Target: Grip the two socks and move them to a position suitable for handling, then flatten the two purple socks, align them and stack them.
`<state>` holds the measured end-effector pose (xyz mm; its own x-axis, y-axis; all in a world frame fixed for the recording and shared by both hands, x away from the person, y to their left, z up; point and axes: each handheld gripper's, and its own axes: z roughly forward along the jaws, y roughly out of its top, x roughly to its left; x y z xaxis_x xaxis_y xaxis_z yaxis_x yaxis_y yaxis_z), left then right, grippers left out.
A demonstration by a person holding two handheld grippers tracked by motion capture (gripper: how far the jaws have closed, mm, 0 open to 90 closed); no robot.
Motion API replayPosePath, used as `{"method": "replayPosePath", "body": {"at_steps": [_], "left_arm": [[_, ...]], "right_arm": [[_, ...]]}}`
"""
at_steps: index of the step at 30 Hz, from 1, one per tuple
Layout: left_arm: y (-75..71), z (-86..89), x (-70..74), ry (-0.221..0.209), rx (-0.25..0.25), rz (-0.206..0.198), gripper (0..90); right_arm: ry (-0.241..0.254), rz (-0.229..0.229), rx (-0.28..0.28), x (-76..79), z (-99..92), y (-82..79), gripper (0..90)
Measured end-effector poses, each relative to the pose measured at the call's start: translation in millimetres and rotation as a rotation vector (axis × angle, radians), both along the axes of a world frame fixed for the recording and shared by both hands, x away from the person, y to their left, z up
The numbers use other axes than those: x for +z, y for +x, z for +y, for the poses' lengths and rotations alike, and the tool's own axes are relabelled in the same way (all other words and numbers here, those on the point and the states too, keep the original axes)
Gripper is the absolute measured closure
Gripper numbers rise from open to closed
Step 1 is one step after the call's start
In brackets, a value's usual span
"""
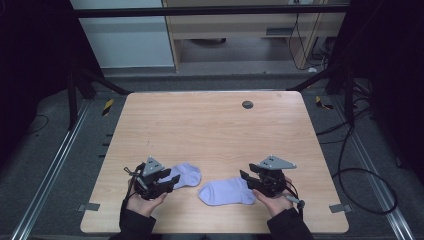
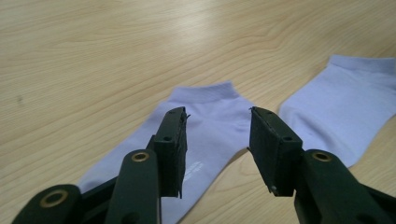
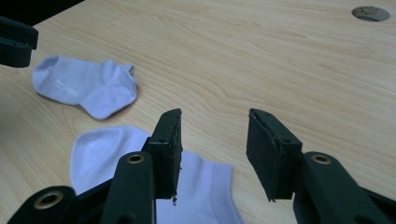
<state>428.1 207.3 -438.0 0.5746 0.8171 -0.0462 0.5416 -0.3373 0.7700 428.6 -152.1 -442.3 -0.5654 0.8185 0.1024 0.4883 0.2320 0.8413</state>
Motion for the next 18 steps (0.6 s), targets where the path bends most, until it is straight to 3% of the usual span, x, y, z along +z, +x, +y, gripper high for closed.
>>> {"method": "replayPosePath", "body": {"at_steps": [12,18], "left_arm": [[3.3,55.9,-15.3,0.018,0.13,0.017,48.9],[6.0,69.9,-19.4,0.019,0.163,0.008,48.8]], "right_arm": [[-0.004,0.009,0.025,-1.7,51.4,23.1,50.6],[-0.004,0.031,0.038,-6.0,72.9,32.0,51.5]]}}
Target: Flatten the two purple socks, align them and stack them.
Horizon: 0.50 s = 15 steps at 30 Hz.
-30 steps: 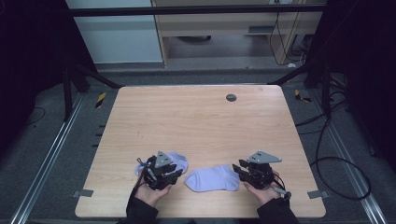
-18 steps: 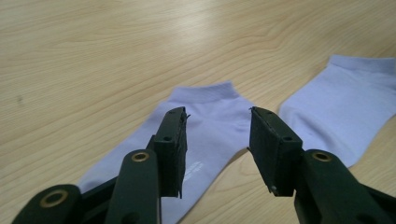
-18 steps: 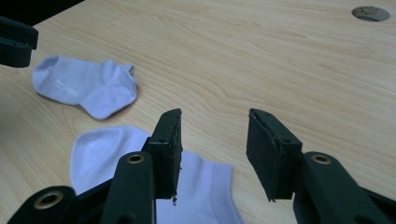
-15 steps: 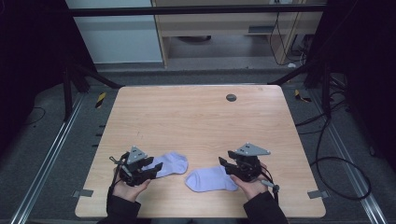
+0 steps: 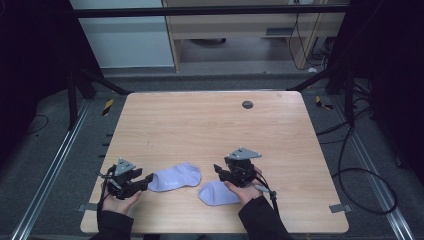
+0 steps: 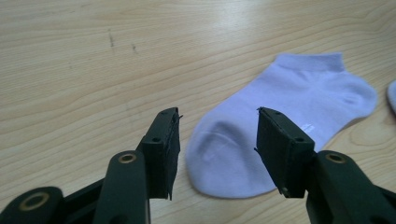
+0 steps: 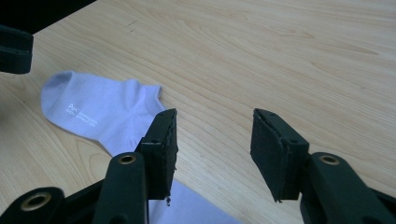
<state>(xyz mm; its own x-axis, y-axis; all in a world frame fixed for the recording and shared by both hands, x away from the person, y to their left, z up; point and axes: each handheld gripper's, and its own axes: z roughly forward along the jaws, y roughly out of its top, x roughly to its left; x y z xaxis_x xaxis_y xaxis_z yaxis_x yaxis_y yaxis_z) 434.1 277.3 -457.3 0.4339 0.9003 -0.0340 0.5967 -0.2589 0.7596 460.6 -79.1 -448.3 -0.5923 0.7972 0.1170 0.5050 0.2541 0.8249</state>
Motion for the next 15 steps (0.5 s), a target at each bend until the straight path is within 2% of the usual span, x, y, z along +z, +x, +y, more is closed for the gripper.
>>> {"method": "replayPosePath", "body": {"at_steps": [3,9,15], "left_arm": [[2.7,5.4,-5.5,0.008,0.021,0.012,49.5],[5.8,7.1,-13.0,0.04,0.028,0.028,52.1],[8.5,7.2,-18.0,0.054,0.021,0.046,54.7]], "right_arm": [[-0.013,0.008,0.007,-3.9,10.5,5.2,51.7],[-0.039,0.028,0.022,-13.8,30.6,13.5,52.9],[-0.05,0.046,0.032,-21.1,43.5,17.8,54.9]]}}
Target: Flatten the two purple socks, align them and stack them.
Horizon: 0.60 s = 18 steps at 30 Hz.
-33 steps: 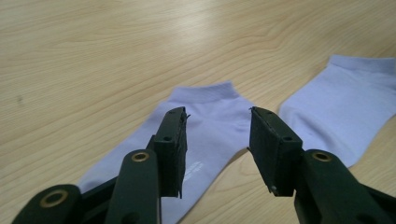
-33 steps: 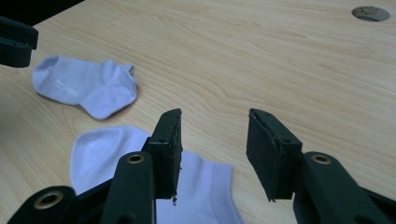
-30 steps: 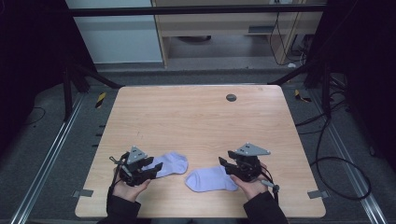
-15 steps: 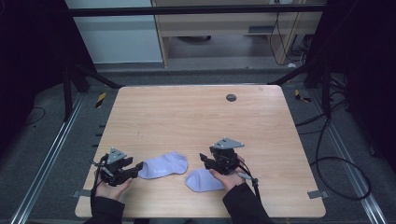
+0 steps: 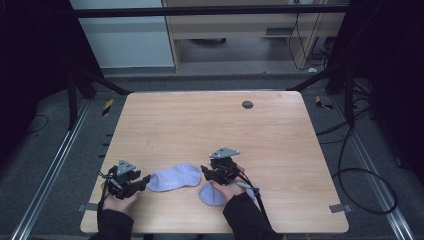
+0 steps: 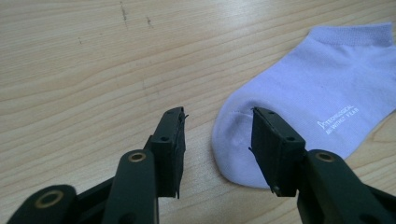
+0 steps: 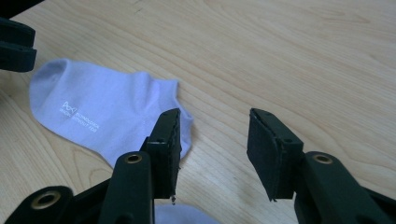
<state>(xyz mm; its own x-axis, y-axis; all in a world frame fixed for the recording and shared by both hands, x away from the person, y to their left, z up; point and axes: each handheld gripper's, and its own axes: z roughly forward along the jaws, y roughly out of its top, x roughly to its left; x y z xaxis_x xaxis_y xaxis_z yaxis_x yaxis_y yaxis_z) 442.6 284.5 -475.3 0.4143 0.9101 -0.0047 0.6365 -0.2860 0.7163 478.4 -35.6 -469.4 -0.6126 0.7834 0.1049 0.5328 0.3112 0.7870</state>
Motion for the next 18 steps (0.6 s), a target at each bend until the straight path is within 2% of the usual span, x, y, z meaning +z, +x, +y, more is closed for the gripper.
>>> {"method": "replayPosePath", "body": {"at_steps": [7,18], "left_arm": [[2.7,-1.7,-7.2,0.011,-0.013,0.036,61.7],[5.4,-6.5,-13.5,0.04,-0.029,0.073,73.9]], "right_arm": [[-0.027,0.031,0.018,-12.4,20.7,6.6,56.9],[-0.054,0.052,0.033,-26.9,39.1,11.8,61.2]]}}
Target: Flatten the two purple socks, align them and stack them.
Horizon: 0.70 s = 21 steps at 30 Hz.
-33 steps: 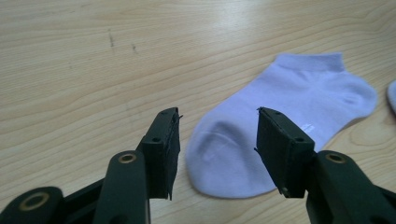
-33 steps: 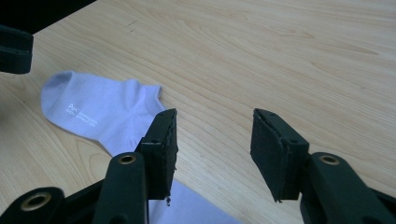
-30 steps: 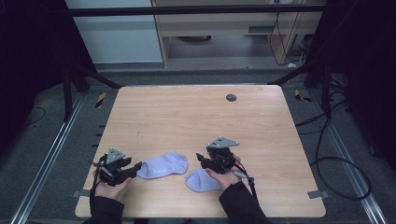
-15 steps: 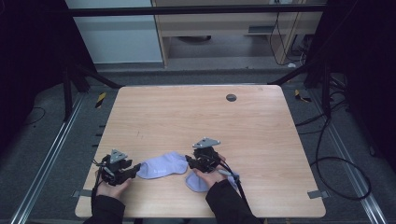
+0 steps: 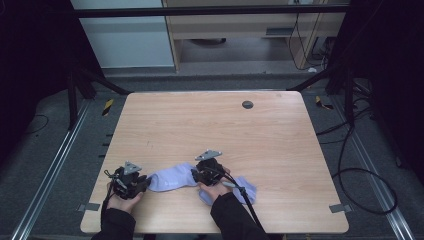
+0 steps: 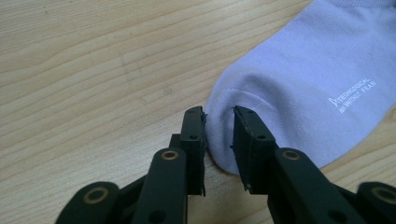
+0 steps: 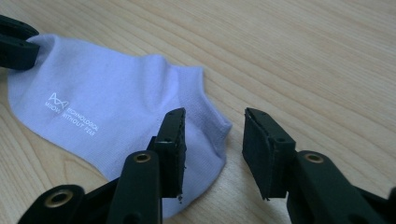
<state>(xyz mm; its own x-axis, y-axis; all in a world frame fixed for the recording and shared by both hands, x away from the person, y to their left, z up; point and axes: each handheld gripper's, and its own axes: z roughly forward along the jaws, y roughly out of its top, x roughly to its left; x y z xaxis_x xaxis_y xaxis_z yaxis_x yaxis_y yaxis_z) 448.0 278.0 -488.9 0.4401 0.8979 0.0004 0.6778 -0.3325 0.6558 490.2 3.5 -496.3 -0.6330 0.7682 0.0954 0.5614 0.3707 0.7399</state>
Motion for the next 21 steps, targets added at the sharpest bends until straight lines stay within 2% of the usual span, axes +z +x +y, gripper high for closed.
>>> {"method": "replayPosePath", "body": {"at_steps": [4,8,11,14,17,21], "left_arm": [[0.0,-1.1,-0.1,-0.008,0.006,0.01,77.3],[0.3,-2.5,-0.1,-0.018,0.004,0.02,85.3],[0.1,-3.0,0.2,-0.015,0.003,0.022,85.9],[0.2,-2.7,0.6,-0.022,0.007,0.024,86.9],[-0.2,-3.0,1.4,-0.021,0.006,0.023,87.1],[-2.4,-4.0,6.5,-0.029,0.006,0.0,87.2]], "right_arm": [[-0.011,0.0,0.003,-2.3,1.8,0.5,64.7],[-0.028,-0.005,0.003,-3.8,3.1,-0.2,75.1],[-0.036,-0.016,0.006,-5.3,3.5,-0.7,77.5],[-0.033,-0.005,-0.003,-4.5,4.5,-0.9,85.7],[-0.032,0.002,-0.009,-3.8,4.8,-1.0,86.7],[-0.015,0.021,-0.001,0.1,2.7,-2.3,87.1]]}}
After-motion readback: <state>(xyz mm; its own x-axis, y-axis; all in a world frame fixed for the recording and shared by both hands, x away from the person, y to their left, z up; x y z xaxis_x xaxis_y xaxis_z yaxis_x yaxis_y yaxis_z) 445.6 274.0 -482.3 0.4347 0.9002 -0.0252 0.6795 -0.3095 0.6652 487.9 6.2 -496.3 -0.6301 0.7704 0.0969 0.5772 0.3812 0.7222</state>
